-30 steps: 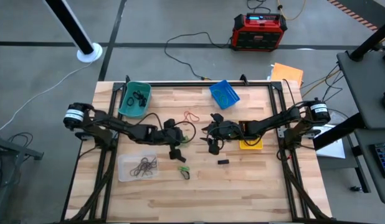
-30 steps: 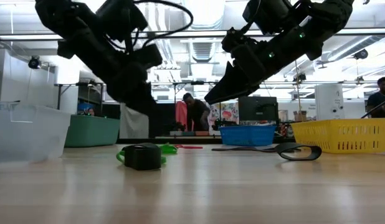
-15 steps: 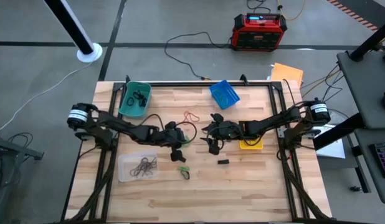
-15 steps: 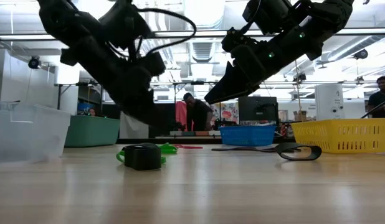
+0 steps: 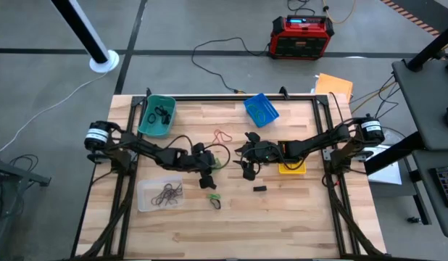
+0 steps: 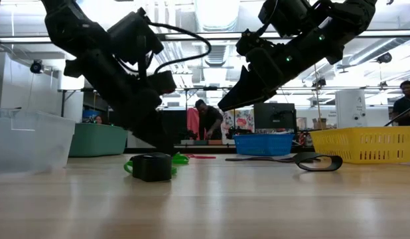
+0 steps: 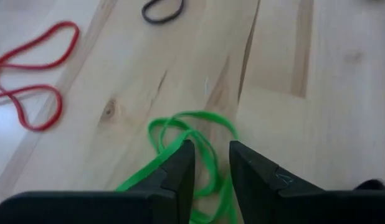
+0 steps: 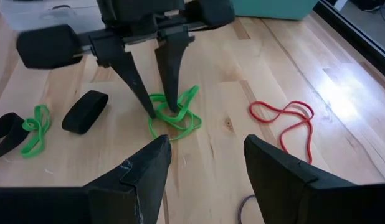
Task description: Sort rubber bands into baskets
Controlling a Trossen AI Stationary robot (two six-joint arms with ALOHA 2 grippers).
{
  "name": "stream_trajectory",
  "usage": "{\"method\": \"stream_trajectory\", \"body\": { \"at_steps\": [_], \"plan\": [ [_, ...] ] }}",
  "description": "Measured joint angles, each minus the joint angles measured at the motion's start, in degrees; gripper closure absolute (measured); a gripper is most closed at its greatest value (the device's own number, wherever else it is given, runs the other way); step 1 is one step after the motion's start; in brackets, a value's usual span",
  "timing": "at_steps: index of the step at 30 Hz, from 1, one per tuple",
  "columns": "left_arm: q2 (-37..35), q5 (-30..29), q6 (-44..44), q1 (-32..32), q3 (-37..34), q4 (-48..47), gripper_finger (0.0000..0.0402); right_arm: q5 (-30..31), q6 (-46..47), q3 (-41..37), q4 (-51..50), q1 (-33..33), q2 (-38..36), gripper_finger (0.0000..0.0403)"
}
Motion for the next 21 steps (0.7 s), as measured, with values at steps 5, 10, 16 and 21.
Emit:
{"method": "stream_trajectory", "body": {
  "at_steps": [5, 10, 16, 21],
  "plan": [
    [2.5, -0.03, -0.62, 0.0, -0.01, 0.47, 0.0316, 0.0, 0.0, 0.0, 0.0, 0.0, 0.0, 0.0204],
    [3.54, -0.39, -0.9, -0.05, 0.07, 1.82, 0.0322, 0.0, -0.01, -0.02, 0.0, 0.0, 0.0, 0.0204],
    [2.68, 0.07, -0.42, -0.09, 0.05, 1.79, 0.0338, 0.0, -0.02, -0.02, 0.0, 0.0, 0.0, 0.0204],
    [2.6, 0.07, -0.25, -0.09, 0.02, 1.7, 0.0361, 0.0, -0.02, -0.02, 0.0, 0.0, 0.0, 0.0204]
  ]
}}
